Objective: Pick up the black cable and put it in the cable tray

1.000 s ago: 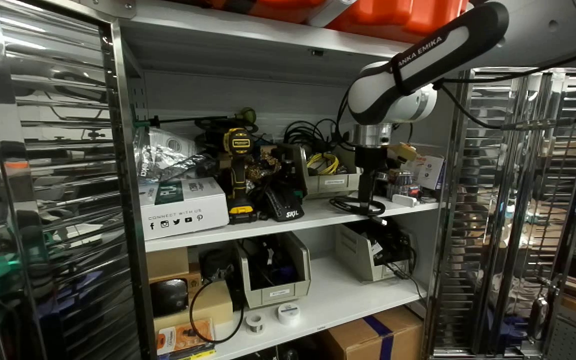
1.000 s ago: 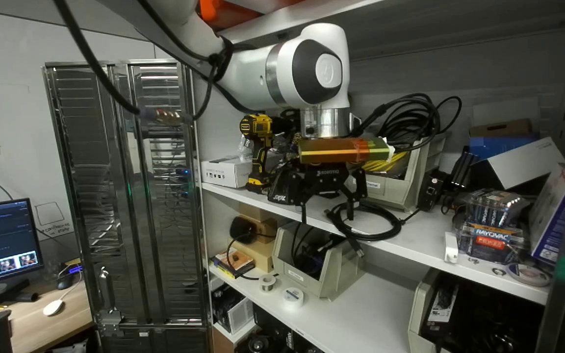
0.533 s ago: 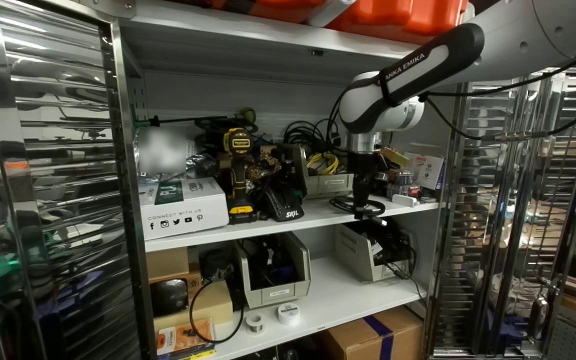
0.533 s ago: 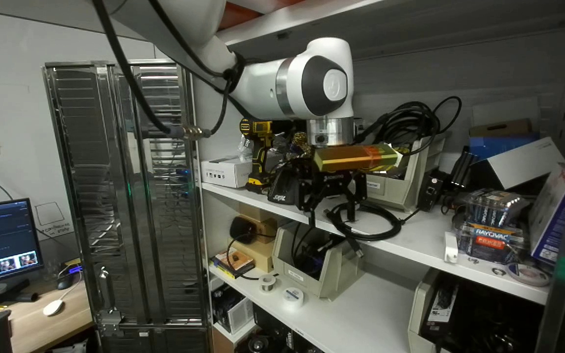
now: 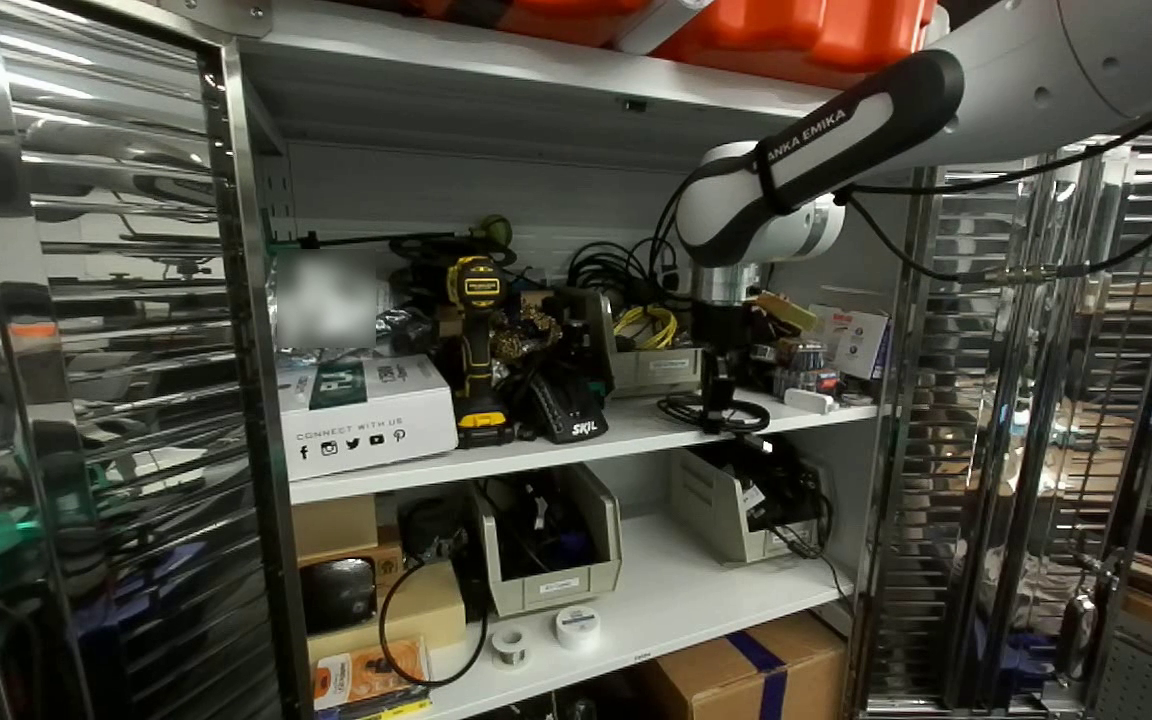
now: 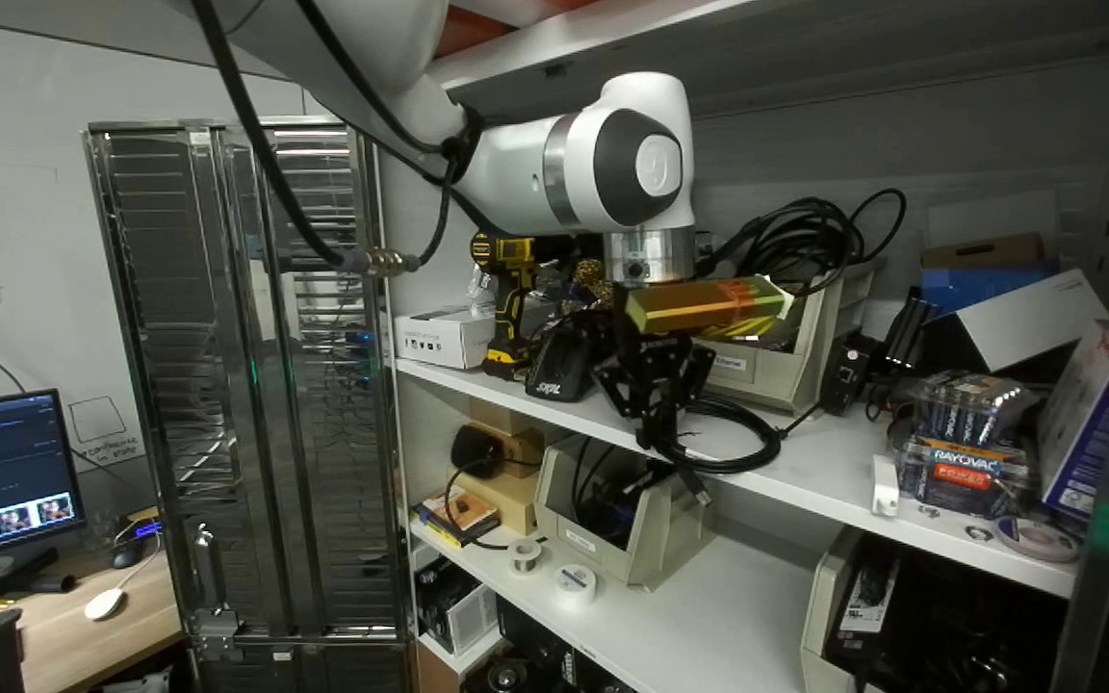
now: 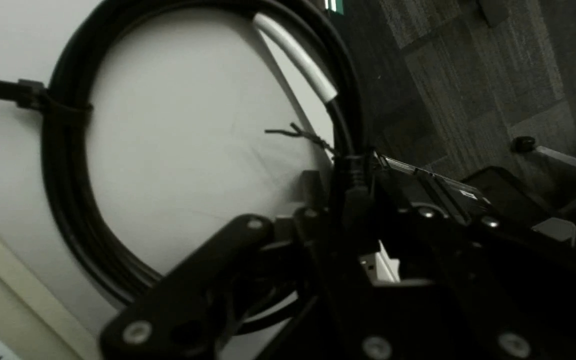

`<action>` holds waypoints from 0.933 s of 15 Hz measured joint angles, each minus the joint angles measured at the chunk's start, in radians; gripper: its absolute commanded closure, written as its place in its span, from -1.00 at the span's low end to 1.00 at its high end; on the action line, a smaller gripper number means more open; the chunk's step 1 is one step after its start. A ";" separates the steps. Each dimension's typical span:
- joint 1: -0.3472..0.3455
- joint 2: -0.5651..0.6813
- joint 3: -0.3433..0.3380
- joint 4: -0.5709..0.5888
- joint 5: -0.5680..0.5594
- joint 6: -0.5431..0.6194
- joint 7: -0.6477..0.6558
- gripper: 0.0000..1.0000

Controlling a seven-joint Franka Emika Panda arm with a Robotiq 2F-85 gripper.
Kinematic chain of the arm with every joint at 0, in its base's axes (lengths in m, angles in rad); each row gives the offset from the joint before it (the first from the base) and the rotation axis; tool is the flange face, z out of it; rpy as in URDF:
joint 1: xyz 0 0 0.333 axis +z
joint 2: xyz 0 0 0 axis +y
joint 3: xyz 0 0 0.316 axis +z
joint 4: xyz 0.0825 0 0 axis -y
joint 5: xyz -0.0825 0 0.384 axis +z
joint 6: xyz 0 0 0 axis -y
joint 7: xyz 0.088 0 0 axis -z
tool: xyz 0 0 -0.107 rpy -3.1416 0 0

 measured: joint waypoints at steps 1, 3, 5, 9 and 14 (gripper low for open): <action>0.000 0.000 0.000 0.000 -0.002 0.002 0.000 0.74; 0.000 -0.001 0.000 0.000 -0.009 0.004 0.000 0.68; 0.000 -0.001 -0.001 0.000 -0.017 0.004 0.001 0.68; -0.001 -0.019 -0.001 -0.022 -0.024 0.003 0.003 0.69; 0.001 -0.131 0.008 -0.153 -0.027 -0.001 0.003 0.70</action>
